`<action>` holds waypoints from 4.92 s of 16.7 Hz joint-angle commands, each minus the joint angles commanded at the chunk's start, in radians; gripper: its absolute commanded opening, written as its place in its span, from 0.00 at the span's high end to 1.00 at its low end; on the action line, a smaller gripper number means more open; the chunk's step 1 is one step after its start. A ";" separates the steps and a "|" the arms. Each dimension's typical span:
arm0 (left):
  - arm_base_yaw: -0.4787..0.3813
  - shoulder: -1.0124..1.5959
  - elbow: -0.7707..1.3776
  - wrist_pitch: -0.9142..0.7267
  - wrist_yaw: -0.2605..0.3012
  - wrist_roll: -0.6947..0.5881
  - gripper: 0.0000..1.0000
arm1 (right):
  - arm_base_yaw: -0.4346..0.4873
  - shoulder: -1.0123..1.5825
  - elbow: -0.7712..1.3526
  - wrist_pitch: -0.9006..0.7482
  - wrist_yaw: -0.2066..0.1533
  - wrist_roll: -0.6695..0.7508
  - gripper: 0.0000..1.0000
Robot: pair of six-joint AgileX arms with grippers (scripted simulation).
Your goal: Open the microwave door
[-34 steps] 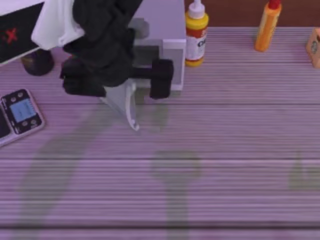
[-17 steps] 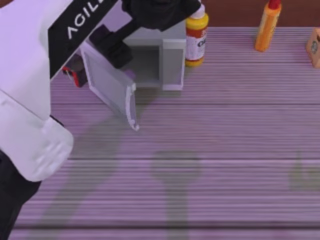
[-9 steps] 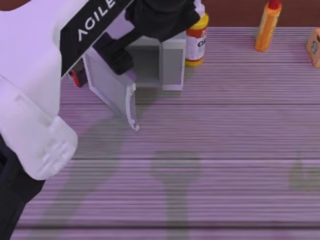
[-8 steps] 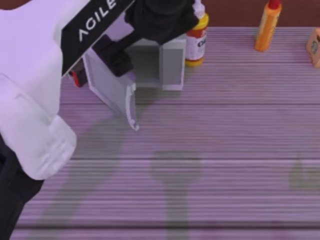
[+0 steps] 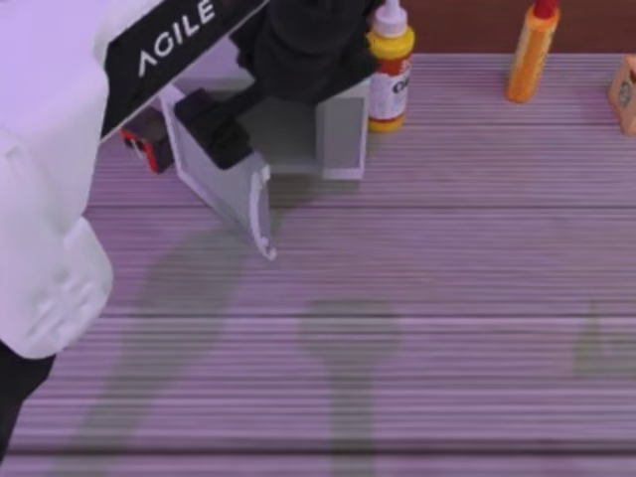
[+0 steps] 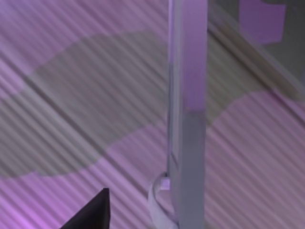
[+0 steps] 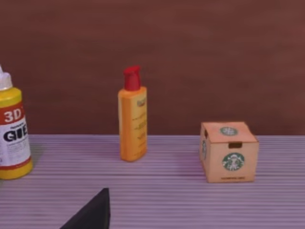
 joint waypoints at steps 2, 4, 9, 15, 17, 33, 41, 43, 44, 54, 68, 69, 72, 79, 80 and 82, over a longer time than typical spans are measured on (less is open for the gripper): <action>0.008 -0.023 -0.071 0.051 0.000 0.009 0.00 | 0.000 0.000 0.000 0.000 0.000 0.000 0.00; 0.017 -0.046 -0.142 0.102 0.001 0.018 0.00 | 0.000 0.000 0.000 0.000 0.000 0.000 0.00; 0.036 -0.098 -0.299 0.216 0.002 0.038 0.00 | 0.000 0.000 0.000 0.000 0.000 0.000 0.00; 0.049 -0.133 -0.407 0.293 0.002 0.051 0.00 | 0.000 0.000 0.000 0.000 0.000 0.000 0.00; 0.049 -0.135 -0.413 0.297 0.002 0.052 0.00 | 0.000 0.000 0.000 0.000 0.000 0.000 0.00; 0.049 -0.135 -0.413 0.297 0.002 0.052 0.90 | 0.000 0.000 0.000 0.000 0.000 0.000 0.00; 0.049 -0.135 -0.413 0.297 0.002 0.052 1.00 | 0.000 0.000 0.000 0.000 0.000 0.000 0.00; 0.045 -0.135 -0.413 0.300 0.002 0.052 1.00 | 0.000 0.000 0.000 0.000 0.000 0.000 0.00; 0.045 -0.133 -0.413 0.298 0.003 0.053 1.00 | 0.000 0.000 0.000 0.000 0.000 0.000 0.00; 0.106 -0.058 -0.229 0.146 0.188 0.099 1.00 | 0.000 0.000 0.000 0.000 0.000 0.000 0.00; 0.172 0.015 -0.043 -0.009 0.393 0.160 1.00 | 0.000 0.000 0.000 0.000 0.000 0.000 0.00; 0.173 0.014 -0.047 -0.005 0.394 0.159 1.00 | 0.000 0.000 0.000 0.000 0.000 0.000 0.00; 0.176 -0.002 -0.113 0.043 0.395 0.160 1.00 | 0.000 0.000 0.000 0.000 0.000 0.000 0.00; 0.177 -0.016 -0.170 0.087 0.395 0.161 1.00 | 0.000 0.000 0.000 0.000 0.000 0.000 0.00; 0.177 -0.016 -0.170 0.087 0.395 0.161 1.00 | 0.000 0.000 0.000 0.000 0.000 0.000 0.00; 0.177 -0.016 -0.170 0.087 0.395 0.161 1.00 | 0.000 0.000 0.000 0.000 0.000 0.000 0.00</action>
